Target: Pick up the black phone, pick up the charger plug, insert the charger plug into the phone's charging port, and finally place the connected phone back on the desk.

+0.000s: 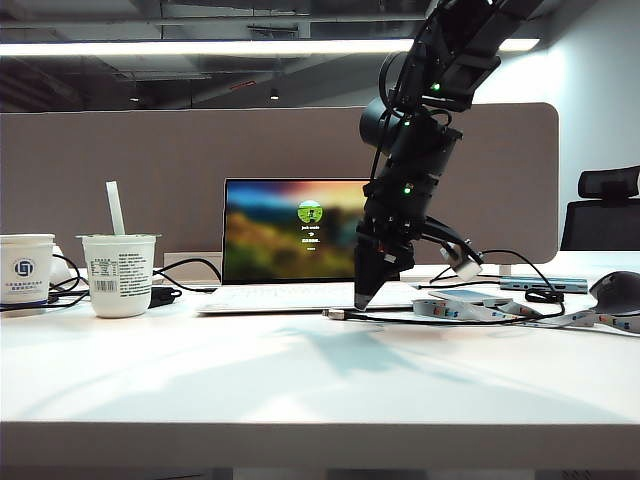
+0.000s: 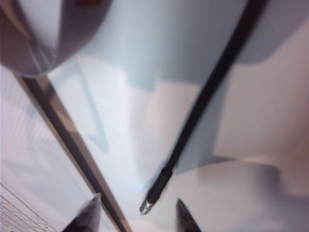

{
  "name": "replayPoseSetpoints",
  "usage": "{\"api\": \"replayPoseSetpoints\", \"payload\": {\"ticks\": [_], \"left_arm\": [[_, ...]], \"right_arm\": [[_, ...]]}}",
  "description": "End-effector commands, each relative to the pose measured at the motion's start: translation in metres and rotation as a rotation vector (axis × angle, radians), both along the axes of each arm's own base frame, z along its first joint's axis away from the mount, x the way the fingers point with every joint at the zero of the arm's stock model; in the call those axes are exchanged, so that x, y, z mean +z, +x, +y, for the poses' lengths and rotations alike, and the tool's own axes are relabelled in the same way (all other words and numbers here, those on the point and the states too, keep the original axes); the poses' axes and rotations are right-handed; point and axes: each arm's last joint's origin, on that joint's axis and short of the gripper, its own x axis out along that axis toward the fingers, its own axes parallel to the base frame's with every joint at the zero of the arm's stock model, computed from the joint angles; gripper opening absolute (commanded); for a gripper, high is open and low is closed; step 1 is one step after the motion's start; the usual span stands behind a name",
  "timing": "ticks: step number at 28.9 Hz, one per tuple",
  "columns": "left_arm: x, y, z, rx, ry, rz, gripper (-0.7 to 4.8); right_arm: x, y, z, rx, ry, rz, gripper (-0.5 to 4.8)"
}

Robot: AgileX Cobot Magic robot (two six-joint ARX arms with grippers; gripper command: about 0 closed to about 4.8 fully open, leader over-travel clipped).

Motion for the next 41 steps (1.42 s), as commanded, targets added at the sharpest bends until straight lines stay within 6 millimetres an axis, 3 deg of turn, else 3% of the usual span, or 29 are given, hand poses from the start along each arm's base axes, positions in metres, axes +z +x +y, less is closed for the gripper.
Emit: {"api": "replayPoseSetpoints", "payload": {"ticks": [1,3,7,22,41], "left_arm": [[0.010,-0.006,0.003,-0.007,-0.028,-0.056,-0.07],[0.011,-0.008,0.003,-0.007,-0.030,-0.059,-0.06],[0.013,-0.010,0.005,-0.007,-0.033,-0.064,-0.07],[0.015,-0.015,0.007,-0.007,-0.034,-0.067,-0.06],[0.017,-0.017,0.008,-0.007,-0.037,-0.074,-0.07]], "right_arm": [[0.003,-0.002,0.003,-0.019,0.011,0.007,1.98],[0.002,-0.002,0.004,-0.017,0.006,0.014,1.80],[0.005,-0.002,0.006,-0.015,0.009,0.000,0.67],[0.021,0.008,0.013,-0.027,0.042,-0.136,0.67],[0.021,0.009,0.013,-0.028,0.022,-0.156,0.68]]}}
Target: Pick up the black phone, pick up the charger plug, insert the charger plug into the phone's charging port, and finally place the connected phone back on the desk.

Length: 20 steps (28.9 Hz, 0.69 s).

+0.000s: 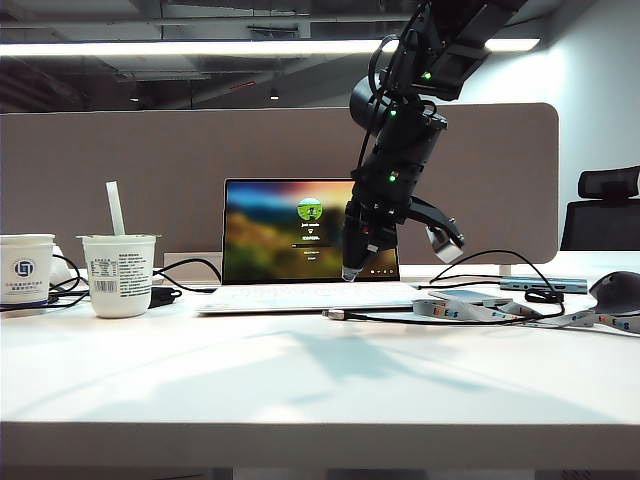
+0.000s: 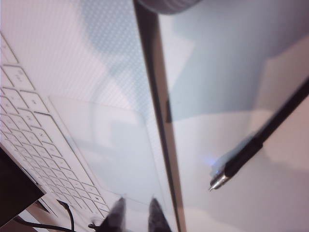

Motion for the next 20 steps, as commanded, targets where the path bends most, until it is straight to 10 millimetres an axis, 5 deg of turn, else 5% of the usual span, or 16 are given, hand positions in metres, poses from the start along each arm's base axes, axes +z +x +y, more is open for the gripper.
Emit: {"api": "replayPoseSetpoints", "payload": {"ticks": [1,5,8,20], "left_arm": [[0.009,-0.005,0.002,-0.008,-0.026,-0.051,-0.07],[0.010,-0.006,0.002,-0.008,-0.028,-0.055,-0.06],[0.010,-0.006,0.002,-0.008,-0.028,-0.055,-0.07],[0.013,-0.011,0.005,-0.008,-0.033,-0.067,-0.07]], "right_arm": [[0.004,-0.001,0.002,-0.007,0.020,0.001,0.70],[0.001,-0.004,0.008,0.011,0.041,0.023,1.54],[-0.004,-0.005,0.010,0.034,0.059,0.058,2.70],[-0.015,-0.018,0.008,0.038,-0.015,0.213,2.80]]}}
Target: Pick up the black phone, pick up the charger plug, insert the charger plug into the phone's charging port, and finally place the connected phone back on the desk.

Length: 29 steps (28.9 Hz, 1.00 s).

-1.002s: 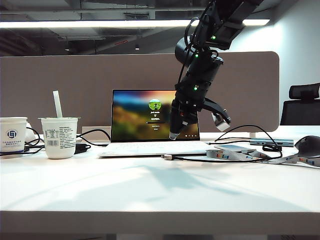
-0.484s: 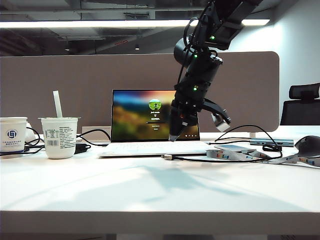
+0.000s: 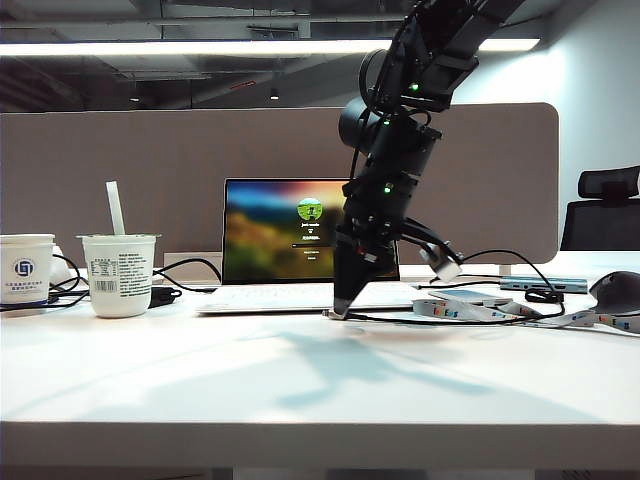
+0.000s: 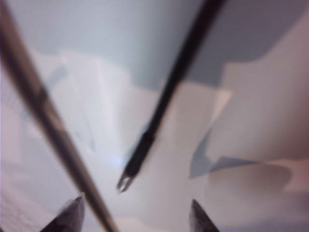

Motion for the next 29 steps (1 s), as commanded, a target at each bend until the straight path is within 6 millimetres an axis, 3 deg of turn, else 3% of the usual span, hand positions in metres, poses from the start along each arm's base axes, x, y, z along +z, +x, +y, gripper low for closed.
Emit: {"api": "replayPoseSetpoints", "payload": {"ticks": [1,8,24,29], "left_arm": [[0.009,-0.005,0.002,-0.008,-0.027,-0.054,-0.07],[0.010,-0.007,0.003,-0.008,-0.027,-0.053,-0.07],[0.014,-0.014,0.006,-0.013,-0.033,-0.067,-0.07],[0.013,-0.014,0.006,-0.012,-0.031,-0.064,-0.07]], "right_arm": [[0.002,-0.004,-0.002,-0.026,-0.012,0.045,2.80],[-0.004,-0.006,-0.002,-0.020,-0.020,0.095,2.84],[0.003,0.007,-0.013,-0.052,0.012,0.032,2.84],[-0.006,0.008,-0.011,-0.040,0.029,0.061,2.84]]}}
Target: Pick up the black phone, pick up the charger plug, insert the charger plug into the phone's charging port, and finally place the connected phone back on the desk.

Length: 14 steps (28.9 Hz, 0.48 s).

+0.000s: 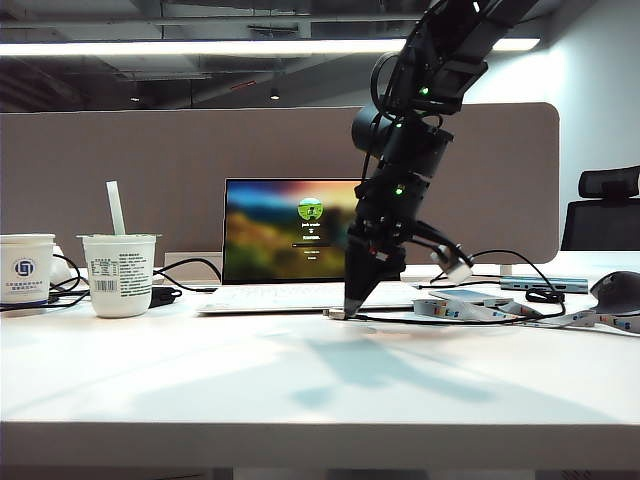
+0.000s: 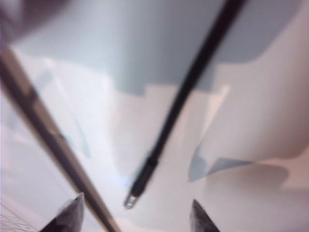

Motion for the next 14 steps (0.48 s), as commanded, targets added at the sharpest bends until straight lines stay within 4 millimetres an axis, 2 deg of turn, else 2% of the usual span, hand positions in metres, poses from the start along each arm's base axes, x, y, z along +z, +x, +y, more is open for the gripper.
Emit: {"api": "replayPoseSetpoints", "payload": {"ticks": [1,14], "left_arm": [[0.007,-0.004,0.001,-0.008,-0.022,-0.043,-0.07],[0.007,-0.005,0.002,-0.006,-0.020,-0.038,-0.07]], "right_arm": [[-0.004,0.000,0.002,-0.017,0.019,0.029,2.84],[-0.015,0.005,0.005,-0.001,0.054,0.040,2.73]]}}
